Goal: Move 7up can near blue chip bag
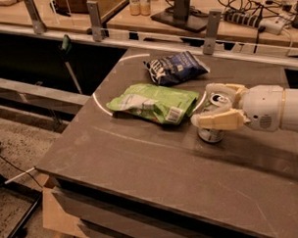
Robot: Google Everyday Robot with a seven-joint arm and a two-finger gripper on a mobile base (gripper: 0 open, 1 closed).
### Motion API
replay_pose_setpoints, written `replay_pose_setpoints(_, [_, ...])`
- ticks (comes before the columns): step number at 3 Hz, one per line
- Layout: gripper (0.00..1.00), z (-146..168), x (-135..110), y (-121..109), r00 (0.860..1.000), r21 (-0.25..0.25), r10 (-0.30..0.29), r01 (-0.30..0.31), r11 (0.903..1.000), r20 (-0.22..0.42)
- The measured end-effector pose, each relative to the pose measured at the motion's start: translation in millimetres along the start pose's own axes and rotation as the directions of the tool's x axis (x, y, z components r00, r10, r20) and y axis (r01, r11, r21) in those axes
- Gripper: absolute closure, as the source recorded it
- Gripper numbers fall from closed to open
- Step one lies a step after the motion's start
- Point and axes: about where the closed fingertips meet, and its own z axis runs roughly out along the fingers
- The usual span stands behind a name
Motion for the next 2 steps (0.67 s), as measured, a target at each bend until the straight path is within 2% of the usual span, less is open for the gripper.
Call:
replay_pose_setpoints(1, [0.87, -0.1, -0.4, 0.0, 1.000, 0.000, 0.000, 0.000, 1.0000, 0.000])
replay_pose_setpoints(2, [1.00, -10.7, -6.4, -30.3, 1.000, 0.048, -0.019, 0.020, 0.9987, -0.015])
